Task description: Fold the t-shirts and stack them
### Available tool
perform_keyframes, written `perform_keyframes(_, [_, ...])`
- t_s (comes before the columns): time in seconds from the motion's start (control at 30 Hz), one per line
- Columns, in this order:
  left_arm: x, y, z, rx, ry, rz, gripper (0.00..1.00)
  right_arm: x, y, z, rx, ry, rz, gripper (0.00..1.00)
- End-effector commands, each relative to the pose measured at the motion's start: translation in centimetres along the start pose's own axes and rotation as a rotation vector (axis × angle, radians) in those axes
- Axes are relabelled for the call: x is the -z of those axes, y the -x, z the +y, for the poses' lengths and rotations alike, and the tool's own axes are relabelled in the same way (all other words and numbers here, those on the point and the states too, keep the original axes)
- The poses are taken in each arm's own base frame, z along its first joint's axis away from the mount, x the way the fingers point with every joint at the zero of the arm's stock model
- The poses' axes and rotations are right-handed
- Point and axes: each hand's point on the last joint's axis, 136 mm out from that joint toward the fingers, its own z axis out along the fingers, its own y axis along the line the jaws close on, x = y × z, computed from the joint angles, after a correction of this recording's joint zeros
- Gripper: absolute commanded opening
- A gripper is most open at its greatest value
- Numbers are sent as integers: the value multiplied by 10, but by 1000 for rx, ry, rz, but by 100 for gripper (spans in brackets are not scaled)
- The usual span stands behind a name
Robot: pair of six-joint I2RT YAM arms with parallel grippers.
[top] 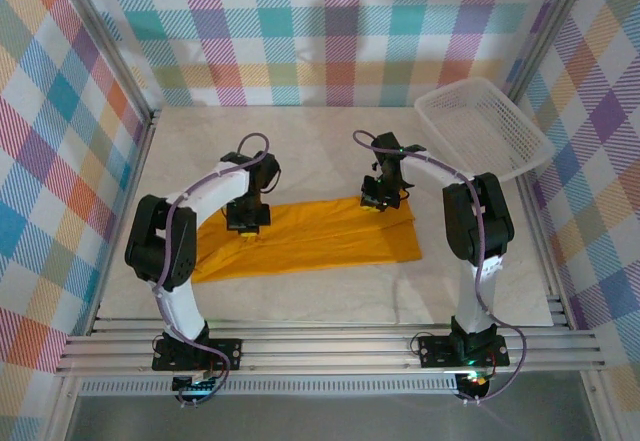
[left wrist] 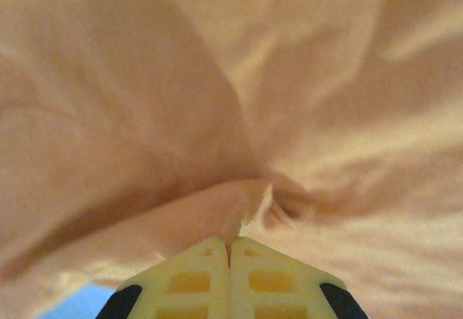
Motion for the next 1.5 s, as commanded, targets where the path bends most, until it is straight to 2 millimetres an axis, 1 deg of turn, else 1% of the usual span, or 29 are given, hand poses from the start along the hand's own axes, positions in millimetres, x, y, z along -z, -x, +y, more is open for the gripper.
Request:
perform_keyframes(0.0, [18,-33,-8,65,-47,110,0,17,5,7,-1,16,-28,13])
perform_keyframes(0.07, [18,-38,-14,91,-58,146,0,15,4,6,0,15,-23,13])
perform_keyframes(0.13, [18,-40,-16,97,-40,179,0,14,3,5,-2,12,-18,13])
perform_keyframes(0.3, [12,-47,-20,44,25,265,0,12,-1,2,-2,11,-11,13])
perform_keyframes(0.4, [5,-52,-29,34,2,307,0,11,-3,1,-4,8,-4,13])
perform_keyframes(0.47, [3,-53,-31,31,3,319,0,10,-4,0,-4,5,2,13])
perform_keyframes(0.5, [4,-52,-30,29,13,316,5,10,-4,0,-4,2,3,14])
perform_keyframes(0.53, [5,-51,-28,26,22,309,14,10,-3,-1,-5,-2,5,15])
perform_keyframes(0.6, [13,-46,-20,15,55,276,34,10,-2,-2,4,-13,3,19])
perform_keyframes(0.63, [17,-42,-16,17,71,260,41,11,-1,-2,7,-17,-1,20])
perform_keyframes(0.67, [22,-37,-10,25,79,231,47,11,1,0,16,-18,-5,21])
perform_keyframes(0.7, [26,-30,-4,50,77,207,49,11,3,1,26,-21,-6,22])
perform_keyframes(0.77, [31,-14,7,120,41,166,50,8,5,5,42,-24,-3,25])
perform_keyframes(0.83, [30,6,18,214,-13,130,50,-2,4,8,44,-27,21,25])
perform_keyframes(0.9, [16,26,31,316,-55,131,48,-14,1,7,29,-45,58,25])
perform_keyframes(0.97, [-2,41,44,385,-67,151,47,-21,2,0,5,-79,62,24])
perform_keyframes(1.07, [-23,61,64,436,-40,149,45,-25,14,-12,-12,-140,47,23])
perform_keyframes(1.1, [-31,66,65,446,-52,167,45,-25,19,-18,-25,-160,49,23])
perform_keyframes(1.17, [-42,76,56,441,-96,195,44,-25,29,-26,-42,-191,57,23])
perform_keyframes(1.3, [-57,107,34,430,-177,203,45,-26,55,-37,-76,-188,66,23])
perform_keyframes(1.4, [-59,139,24,419,-219,156,48,-26,81,-38,-87,-149,64,24])
perform_keyframes(1.43, [-58,149,21,415,-236,133,49,-27,88,-38,-87,-143,64,24])
perform_keyframes(1.47, [-52,160,18,407,-249,94,50,-26,97,-37,-85,-132,58,24])
